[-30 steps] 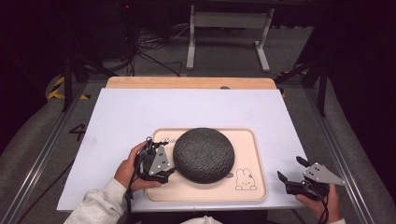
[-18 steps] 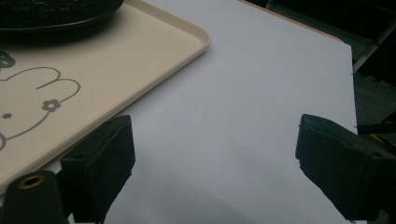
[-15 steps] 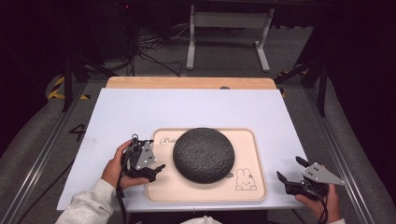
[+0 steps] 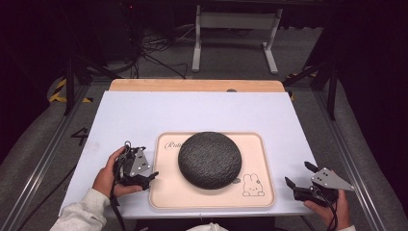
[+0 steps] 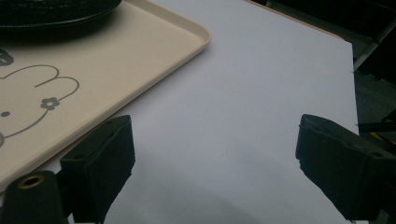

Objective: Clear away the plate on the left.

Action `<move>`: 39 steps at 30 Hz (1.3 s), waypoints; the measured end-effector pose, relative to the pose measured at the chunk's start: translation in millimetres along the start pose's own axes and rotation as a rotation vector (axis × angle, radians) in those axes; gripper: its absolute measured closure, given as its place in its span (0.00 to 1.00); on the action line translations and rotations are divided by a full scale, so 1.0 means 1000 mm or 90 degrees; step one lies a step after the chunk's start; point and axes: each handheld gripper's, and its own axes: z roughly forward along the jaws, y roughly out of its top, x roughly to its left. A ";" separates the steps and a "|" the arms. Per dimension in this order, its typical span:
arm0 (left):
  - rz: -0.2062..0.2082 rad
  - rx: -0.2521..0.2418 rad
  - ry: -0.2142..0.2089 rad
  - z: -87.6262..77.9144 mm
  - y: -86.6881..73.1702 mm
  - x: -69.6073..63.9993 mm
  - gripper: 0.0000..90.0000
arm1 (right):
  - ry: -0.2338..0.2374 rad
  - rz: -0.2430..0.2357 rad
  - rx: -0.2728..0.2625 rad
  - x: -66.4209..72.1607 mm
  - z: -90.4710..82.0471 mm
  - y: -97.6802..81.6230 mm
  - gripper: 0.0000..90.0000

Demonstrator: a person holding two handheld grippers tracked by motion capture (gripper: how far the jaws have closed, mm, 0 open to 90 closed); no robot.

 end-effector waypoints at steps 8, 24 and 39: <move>-0.014 0.015 0.008 -0.006 -0.016 0.004 0.11 | 0.001 0.000 0.004 0.000 0.001 0.000 0.14; -0.125 -0.017 0.023 -0.029 -0.062 0.014 0.10 | -0.001 0.001 0.002 0.000 0.001 0.000 0.14; -0.186 -0.056 -0.004 -0.033 -0.078 0.015 0.09 | -0.014 0.001 0.005 -0.002 0.000 -0.001 0.13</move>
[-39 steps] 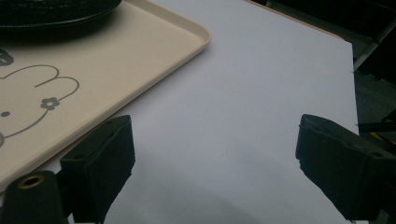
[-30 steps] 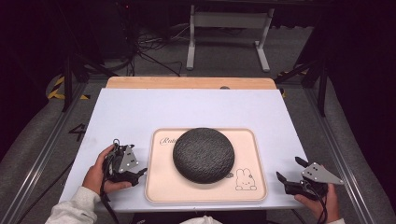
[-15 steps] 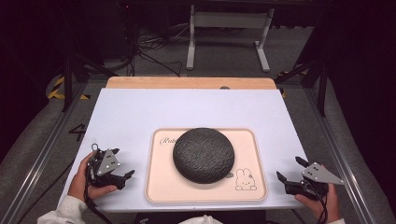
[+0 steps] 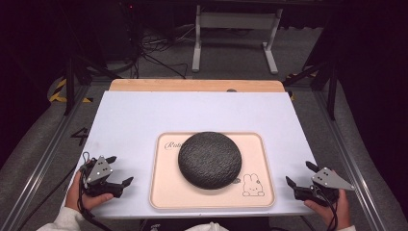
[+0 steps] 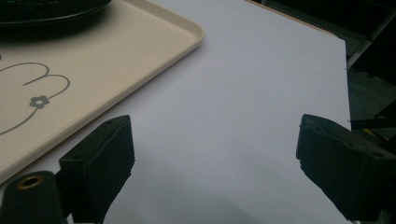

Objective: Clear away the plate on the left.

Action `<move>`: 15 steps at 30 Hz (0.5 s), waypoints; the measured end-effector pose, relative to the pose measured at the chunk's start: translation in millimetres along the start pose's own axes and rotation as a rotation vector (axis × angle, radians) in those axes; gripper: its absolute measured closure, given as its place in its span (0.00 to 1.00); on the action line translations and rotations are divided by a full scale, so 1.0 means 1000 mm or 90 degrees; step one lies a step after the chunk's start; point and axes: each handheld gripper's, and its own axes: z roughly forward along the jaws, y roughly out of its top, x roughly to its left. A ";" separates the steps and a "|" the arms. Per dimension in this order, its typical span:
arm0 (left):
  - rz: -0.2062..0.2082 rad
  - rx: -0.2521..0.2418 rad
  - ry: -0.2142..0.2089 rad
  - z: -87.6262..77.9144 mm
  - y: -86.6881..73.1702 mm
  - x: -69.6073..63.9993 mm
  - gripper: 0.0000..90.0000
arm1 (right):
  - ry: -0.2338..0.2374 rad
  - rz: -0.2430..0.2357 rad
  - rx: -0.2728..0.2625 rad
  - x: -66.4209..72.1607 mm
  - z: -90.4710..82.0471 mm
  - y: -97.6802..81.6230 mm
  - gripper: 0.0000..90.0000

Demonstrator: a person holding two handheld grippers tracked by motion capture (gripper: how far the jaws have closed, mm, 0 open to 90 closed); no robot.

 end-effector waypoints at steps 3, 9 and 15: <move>0.007 -0.003 0.002 -0.001 0.002 -0.002 0.09 | 0.001 -0.010 0.002 0.002 -0.001 0.000 0.13; 0.001 -0.012 0.003 -0.001 0.003 -0.002 0.09 | 0.004 -0.009 0.002 0.002 0.000 0.000 0.13; 0.015 -0.006 0.000 0.000 0.004 -0.004 0.09 | 0.004 -0.005 0.004 0.002 0.000 0.000 0.13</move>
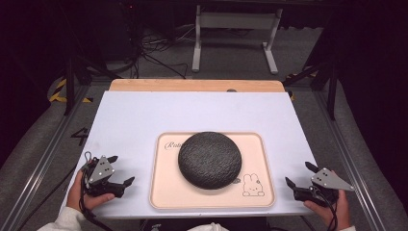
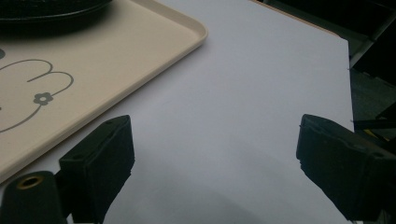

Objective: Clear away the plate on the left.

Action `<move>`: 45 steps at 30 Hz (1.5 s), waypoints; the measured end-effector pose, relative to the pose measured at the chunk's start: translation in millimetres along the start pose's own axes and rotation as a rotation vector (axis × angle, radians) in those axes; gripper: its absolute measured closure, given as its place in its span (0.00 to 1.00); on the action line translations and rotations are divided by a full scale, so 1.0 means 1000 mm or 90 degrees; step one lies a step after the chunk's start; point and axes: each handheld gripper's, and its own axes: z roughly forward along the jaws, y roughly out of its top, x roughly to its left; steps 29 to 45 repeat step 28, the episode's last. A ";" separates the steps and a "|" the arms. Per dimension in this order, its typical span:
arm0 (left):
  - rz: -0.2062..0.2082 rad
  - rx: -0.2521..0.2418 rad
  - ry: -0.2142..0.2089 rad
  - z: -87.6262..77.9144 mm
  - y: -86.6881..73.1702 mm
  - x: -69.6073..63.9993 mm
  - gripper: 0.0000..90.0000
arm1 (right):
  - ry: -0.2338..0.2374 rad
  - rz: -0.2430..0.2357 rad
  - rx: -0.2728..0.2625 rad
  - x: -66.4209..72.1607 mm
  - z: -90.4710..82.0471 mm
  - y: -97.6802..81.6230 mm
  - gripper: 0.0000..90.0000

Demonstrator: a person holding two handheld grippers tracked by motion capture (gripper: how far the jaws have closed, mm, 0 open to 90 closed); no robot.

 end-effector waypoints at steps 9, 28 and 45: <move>0.006 0.001 0.002 0.000 0.001 -0.001 0.09 | 0.001 -0.001 0.001 0.000 0.001 0.000 0.13; 0.009 0.006 0.000 0.007 0.005 0.000 0.09 | -0.005 0.004 -0.004 -0.001 -0.004 -0.002 0.13; 0.009 0.006 0.000 0.007 0.005 0.000 0.09 | -0.005 0.004 -0.004 -0.001 -0.004 -0.002 0.13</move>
